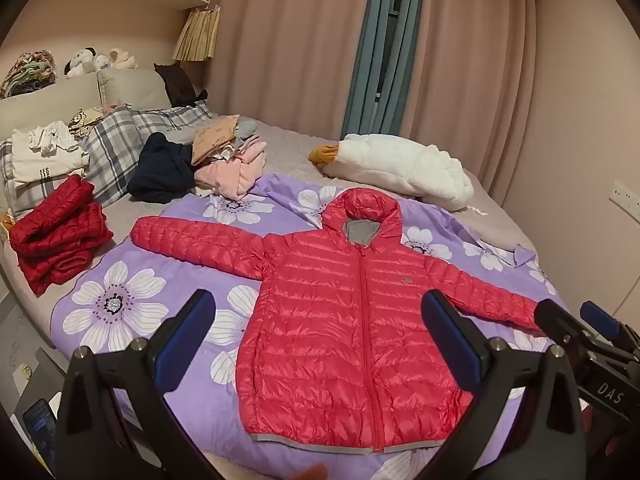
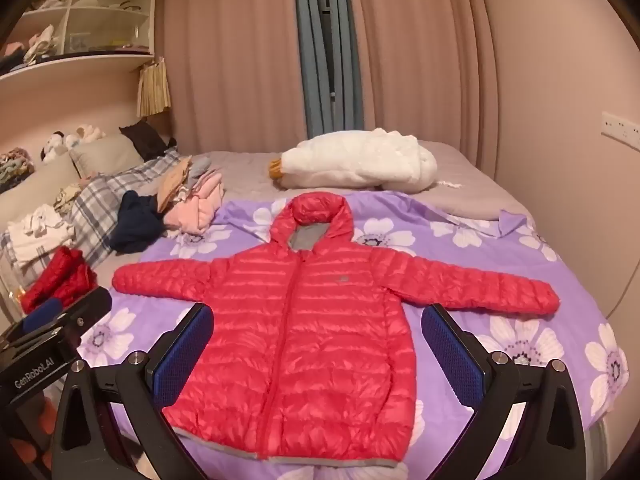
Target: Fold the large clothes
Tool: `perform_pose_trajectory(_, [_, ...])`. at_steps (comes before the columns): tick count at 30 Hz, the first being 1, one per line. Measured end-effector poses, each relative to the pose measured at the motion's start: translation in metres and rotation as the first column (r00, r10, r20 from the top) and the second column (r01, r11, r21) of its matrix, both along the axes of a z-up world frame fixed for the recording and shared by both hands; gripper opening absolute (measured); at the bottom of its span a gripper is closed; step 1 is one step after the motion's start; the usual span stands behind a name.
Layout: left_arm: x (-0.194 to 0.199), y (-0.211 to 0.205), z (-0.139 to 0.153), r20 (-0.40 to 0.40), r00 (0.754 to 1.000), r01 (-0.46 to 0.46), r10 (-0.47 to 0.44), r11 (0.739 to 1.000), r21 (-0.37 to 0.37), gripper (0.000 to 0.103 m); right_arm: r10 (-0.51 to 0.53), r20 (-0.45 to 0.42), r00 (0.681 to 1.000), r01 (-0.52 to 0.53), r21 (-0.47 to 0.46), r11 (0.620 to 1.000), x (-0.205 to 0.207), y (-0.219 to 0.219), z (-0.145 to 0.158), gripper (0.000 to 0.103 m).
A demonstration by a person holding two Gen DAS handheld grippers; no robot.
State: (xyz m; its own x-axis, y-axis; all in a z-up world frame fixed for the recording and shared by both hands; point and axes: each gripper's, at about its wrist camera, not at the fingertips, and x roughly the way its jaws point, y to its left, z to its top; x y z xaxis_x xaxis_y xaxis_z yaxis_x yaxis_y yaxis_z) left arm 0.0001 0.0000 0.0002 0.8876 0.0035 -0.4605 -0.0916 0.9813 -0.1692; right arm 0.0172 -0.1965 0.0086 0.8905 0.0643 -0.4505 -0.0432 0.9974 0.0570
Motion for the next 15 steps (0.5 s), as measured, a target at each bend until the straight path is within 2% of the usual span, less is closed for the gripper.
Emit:
perform_pose_trajectory(7, [0.0029,0.0051,0.0021,0.027,1.000,0.010,-0.009,0.999,-0.046,0.103,-0.004,-0.001,1.000,0.004,0.000,1.000,-0.0027,-0.0027,0.0009,0.103])
perform_pose_trajectory(15, [-0.0046,0.0053,0.0019,0.050,0.999,-0.012,0.014,1.000,-0.025,0.103,-0.002,0.009,1.000,0.002,0.003,1.000,-0.0012,-0.0036,0.0032,0.103])
